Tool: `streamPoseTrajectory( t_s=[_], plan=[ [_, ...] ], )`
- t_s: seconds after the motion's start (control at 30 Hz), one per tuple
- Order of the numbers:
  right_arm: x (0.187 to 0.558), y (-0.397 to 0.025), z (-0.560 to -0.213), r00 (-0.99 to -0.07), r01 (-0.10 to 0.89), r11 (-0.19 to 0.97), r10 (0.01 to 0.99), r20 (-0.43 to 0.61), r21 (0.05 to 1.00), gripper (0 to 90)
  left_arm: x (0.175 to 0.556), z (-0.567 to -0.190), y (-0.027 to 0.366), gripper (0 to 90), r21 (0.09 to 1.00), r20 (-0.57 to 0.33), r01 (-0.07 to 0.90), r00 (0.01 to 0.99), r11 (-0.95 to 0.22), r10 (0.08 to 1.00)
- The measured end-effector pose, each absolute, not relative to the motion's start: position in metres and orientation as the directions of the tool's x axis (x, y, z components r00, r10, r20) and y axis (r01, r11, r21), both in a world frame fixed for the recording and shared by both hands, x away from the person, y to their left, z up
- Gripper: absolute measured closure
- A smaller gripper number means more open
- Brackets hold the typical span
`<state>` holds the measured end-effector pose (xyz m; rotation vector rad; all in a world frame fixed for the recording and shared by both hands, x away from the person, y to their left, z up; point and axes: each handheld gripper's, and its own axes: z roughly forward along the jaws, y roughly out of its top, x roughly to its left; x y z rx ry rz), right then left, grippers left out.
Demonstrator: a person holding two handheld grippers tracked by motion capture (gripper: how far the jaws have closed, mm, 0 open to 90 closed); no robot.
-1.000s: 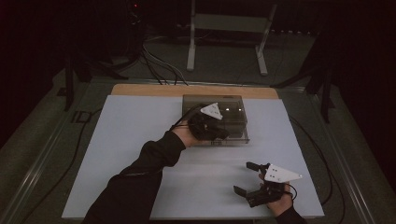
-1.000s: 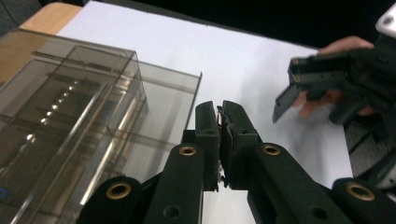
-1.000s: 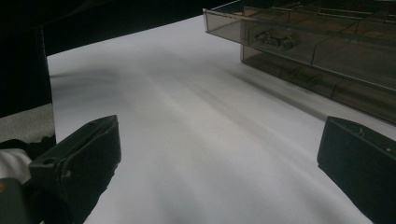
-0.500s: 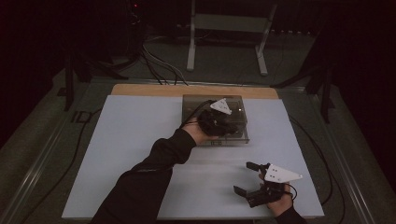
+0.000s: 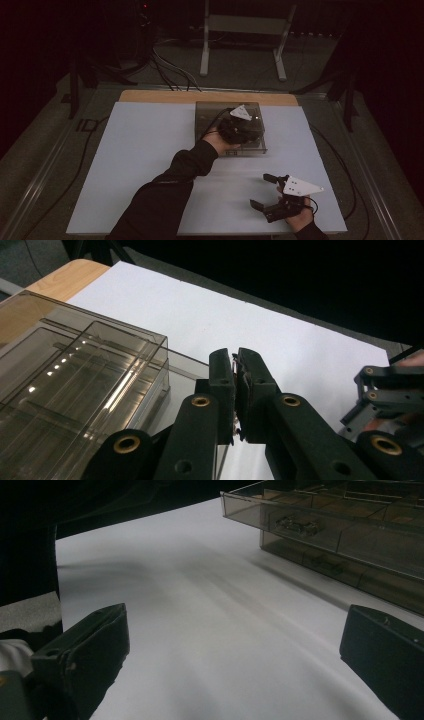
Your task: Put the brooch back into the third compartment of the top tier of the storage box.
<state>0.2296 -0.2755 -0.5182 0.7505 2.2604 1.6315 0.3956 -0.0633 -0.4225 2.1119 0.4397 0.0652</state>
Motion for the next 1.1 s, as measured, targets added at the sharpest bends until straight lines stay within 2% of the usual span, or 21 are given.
streamPoseTrajectory(
  t_s=[0.33, 0.87, 0.97, 1.07, 1.1],
  plan=[
    [0.23, -0.276, -0.518, -0.835, 0.259, 0.237, 0.541, 0.094, 0.936, 0.0, 0.401, -0.432, -0.069, 87.1, 0.807, -0.135, 0.308, 0.927, -0.505, 0.349],
    [0.23, -0.276, -0.519, -0.837, 0.264, 0.233, 0.538, 0.102, 0.936, 0.0, 0.407, -0.44, -0.082, 86.9, 0.775, -0.101, 0.301, 0.927, -0.556, 0.361],
    [0.231, -0.276, -0.519, -0.838, 0.267, 0.233, 0.536, 0.106, 0.935, 0.0, 0.408, -0.439, -0.084, 86.6, 0.775, -0.107, 0.322, 0.915, -0.544, 0.389],
    [0.23, -0.275, -0.519, -0.84, 0.264, 0.238, 0.533, 0.101, 0.935, 0.0, 0.41, -0.439, -0.083, 78.5, 0.783, -0.11, 0.333, 0.905, -0.525, 0.41],
    [0.231, -0.275, -0.519, -0.84, 0.263, 0.239, 0.533, 0.1, 0.935, 0.0, 0.41, -0.439, -0.081, 72.9, 0.786, -0.117, 0.339, 0.903, -0.518, 0.414]
  ],
)
